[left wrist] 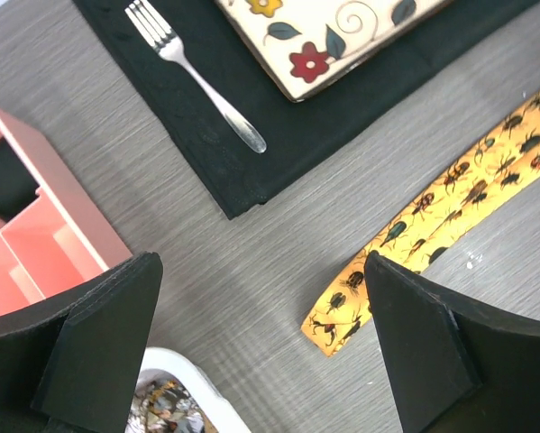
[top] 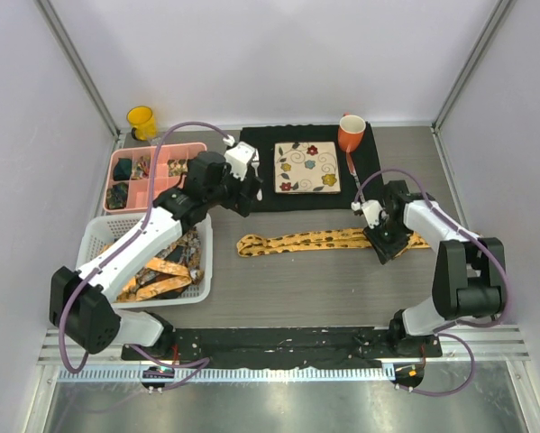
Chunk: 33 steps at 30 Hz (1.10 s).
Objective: Roll the ties
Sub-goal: Flatten out the tie at the center of the board, then roll the tie at the center of the board.
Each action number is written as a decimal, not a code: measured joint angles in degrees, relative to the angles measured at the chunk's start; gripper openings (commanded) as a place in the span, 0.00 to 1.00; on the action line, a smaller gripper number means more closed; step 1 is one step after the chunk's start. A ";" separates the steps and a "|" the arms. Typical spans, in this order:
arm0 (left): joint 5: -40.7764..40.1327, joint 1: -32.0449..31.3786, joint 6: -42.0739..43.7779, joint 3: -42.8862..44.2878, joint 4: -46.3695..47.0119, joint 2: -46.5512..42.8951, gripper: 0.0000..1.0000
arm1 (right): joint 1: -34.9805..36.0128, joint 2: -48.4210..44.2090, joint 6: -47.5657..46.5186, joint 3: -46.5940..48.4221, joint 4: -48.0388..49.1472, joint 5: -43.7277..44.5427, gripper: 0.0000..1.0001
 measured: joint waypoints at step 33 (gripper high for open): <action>15.50 1.29 13.18 -7.69 1.49 -3.10 0.81 | -20.37 0.48 -4.94 14.47 2.01 7.98 0.21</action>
